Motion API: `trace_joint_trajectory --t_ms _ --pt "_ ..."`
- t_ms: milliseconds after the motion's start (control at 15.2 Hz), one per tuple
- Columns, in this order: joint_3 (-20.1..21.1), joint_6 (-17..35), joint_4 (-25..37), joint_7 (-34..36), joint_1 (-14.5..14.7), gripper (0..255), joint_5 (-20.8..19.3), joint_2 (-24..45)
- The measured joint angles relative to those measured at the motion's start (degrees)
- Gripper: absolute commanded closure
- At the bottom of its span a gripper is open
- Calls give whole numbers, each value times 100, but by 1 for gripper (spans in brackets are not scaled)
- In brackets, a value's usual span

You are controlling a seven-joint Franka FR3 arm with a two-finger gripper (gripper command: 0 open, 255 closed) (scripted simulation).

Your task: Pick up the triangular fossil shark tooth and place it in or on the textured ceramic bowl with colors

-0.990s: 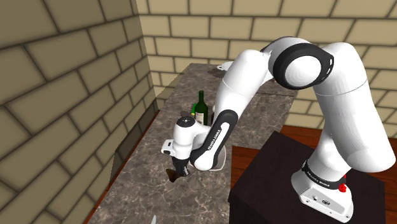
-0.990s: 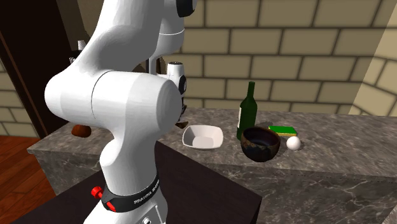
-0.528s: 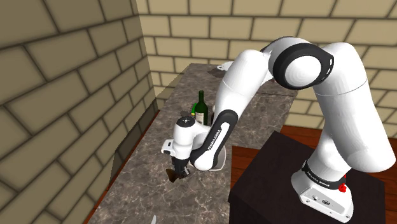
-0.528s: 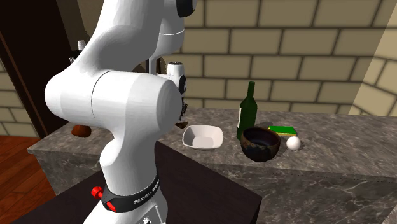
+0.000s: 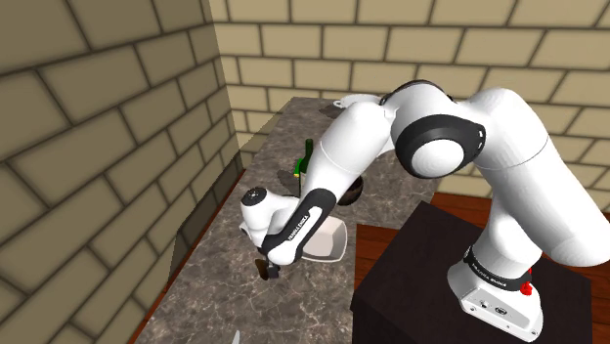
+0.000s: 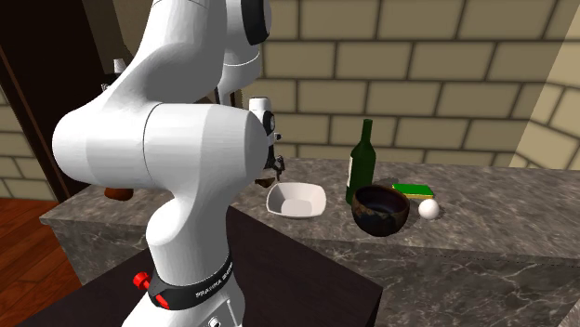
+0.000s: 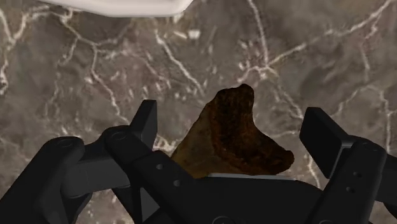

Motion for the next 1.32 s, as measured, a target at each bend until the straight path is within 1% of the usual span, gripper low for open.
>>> trace_joint_trajectory --t_ms 264,660,726,1320 --pt "2 131 118 33 -5 0 15 270" --pt "3 150 145 36 -6 0 17 314" --pt "3 150 145 36 -6 255 17 314" --pt "8 151 139 42 4 255 18 304"
